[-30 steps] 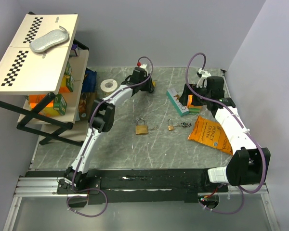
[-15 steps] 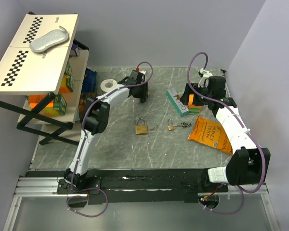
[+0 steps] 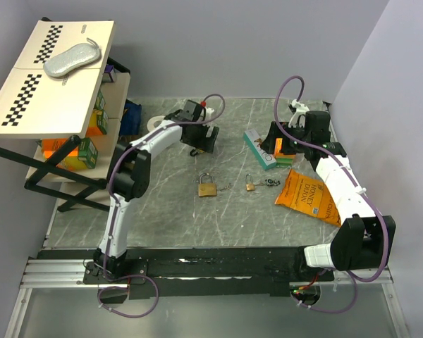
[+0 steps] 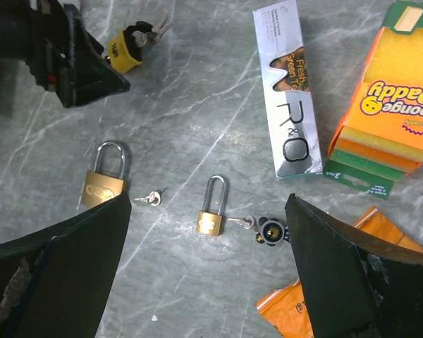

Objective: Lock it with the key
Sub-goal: Move the lock to the center of the board, then pick up the lock from the center of the board.

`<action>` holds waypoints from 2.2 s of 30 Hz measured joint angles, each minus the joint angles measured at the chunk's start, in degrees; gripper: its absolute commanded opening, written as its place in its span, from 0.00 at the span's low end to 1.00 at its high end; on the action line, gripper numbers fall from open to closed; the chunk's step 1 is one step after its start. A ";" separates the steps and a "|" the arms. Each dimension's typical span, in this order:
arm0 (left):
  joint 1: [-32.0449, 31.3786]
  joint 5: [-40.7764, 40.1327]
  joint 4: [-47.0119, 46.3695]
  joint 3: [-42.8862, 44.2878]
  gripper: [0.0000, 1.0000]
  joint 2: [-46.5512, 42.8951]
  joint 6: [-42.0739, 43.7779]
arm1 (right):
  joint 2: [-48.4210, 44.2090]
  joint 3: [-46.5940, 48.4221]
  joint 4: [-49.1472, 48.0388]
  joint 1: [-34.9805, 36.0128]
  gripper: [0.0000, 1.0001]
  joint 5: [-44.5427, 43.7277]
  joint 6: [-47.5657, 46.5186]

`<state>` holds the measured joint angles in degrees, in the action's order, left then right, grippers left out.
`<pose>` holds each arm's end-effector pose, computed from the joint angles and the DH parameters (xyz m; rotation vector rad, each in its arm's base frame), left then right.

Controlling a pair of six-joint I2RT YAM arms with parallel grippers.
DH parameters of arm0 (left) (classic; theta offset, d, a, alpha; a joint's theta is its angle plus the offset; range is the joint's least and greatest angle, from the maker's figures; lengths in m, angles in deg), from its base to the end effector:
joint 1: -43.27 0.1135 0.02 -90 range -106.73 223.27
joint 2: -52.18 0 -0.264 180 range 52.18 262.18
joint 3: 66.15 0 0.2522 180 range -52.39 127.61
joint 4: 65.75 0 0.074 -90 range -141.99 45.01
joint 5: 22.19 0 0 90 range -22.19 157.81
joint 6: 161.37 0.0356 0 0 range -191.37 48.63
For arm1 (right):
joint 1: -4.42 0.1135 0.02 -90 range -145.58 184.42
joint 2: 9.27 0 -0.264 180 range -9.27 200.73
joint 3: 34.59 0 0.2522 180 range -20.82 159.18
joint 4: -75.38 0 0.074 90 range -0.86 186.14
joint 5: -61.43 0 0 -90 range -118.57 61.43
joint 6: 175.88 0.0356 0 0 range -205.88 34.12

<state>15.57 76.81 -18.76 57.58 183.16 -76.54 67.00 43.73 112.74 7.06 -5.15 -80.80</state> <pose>0.4464 -0.2407 0.1924 0.5624 2.4918 -0.4258 0.2955 0.0278 0.3173 -0.1858 2.1680 0.5228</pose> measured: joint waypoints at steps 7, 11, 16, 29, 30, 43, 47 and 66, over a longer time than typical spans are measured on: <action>3.10 3.74 0.39 1.77 0.91 -2.64 9.55 | 0.04 0.00 -0.24 -0.02 0.99 3.02 0.20; 4.15 5.07 0.17 1.33 0.91 -2.67 16.37 | 0.04 0.00 -0.48 -0.02 0.99 4.57 0.17; 3.87 7.98 -0.26 0.48 0.86 -2.56 21.66 | 0.02 0.00 -1.95 -0.02 0.99 6.78 0.17; 3.56 9.09 -3.19 0.44 0.70 3.28 23.80 | -4.35 -4.17 -7.76 -0.02 0.99 11.43 -2.01; 3.50 9.03 -3.48 0.02 0.68 3.32 24.13 | -5.55 -4.61 -8.39 -0.02 0.99 11.98 -2.45; 2.60 7.56 -8.70 -2.93 0.01 2.97 27.98 | -5.99 -4.17 -8.33 -0.04 0.99 16.94 -7.98; 2.64 8.83 -5.35 -1.77 0.01 2.67 27.98 | -6.03 -4.13 -7.56 -0.04 0.99 19.58 -12.39; 0.55 47.65 28.50 2.75 0.01 -19.37 22.67 | -15.56 -5.09 0.11 9.81 0.99 30.05 -48.70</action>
<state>16.12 124.46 9.74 60.34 163.79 -53.87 51.44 38.64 112.85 16.87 24.90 -129.50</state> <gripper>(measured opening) 0.492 0.991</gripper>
